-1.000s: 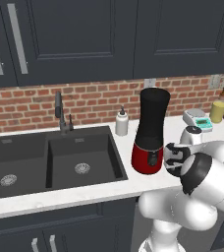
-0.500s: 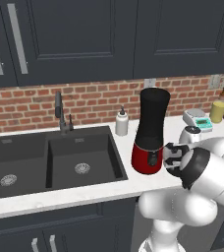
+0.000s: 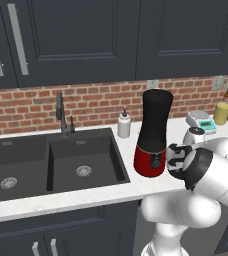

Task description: Close the lid blender by securely placing the lid on top.

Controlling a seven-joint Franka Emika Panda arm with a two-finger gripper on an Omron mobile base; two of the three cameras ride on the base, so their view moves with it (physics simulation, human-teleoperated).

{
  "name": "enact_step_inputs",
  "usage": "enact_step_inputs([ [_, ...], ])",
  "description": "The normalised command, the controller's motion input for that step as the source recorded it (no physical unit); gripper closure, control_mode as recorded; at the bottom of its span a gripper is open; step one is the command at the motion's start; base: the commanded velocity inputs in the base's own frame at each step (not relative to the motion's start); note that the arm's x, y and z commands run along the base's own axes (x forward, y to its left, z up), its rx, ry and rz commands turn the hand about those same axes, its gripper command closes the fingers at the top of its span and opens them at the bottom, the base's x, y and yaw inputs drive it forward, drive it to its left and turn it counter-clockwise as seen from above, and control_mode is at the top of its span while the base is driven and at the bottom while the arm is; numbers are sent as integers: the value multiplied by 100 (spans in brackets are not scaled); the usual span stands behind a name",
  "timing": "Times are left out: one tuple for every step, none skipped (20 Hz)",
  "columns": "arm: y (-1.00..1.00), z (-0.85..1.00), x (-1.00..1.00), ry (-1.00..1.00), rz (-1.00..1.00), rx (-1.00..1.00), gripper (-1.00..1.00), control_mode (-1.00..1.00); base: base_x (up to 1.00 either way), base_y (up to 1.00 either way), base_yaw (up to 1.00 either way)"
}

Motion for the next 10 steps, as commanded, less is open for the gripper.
enact_step_inputs([
  [0, 0, 0, 0, 0, 0, 100, -100, 0, 0, 0],
  [0, 0, 0, 0, 0, 0, 100, -100, 0, 0, 0],
  [0, 0, 0, 0, 0, 0, 100, -100, 0, 0, 0],
  [0, 0, 0, 0, 0, 0, 100, -100, 0, 0, 0],
  [0, 0, 0, 0, 0, 0, 100, -100, 0, 0, 0],
  [0, 0, 0, 0, 0, 0, 100, -100, 0, 0, 0],
  [0, 0, 0, 0, 0, 0, 100, -100, 0, 0, 0],
  [0, 1, 0, 0, 0, 0, 100, -100, 0, 0, 0],
  [0, 13, 0, 0, 0, 1, 100, -100, 0, 0, 0],
  [-5, 25, 0, 0, 0, 3, 100, -100, 0, 0, 0],
])
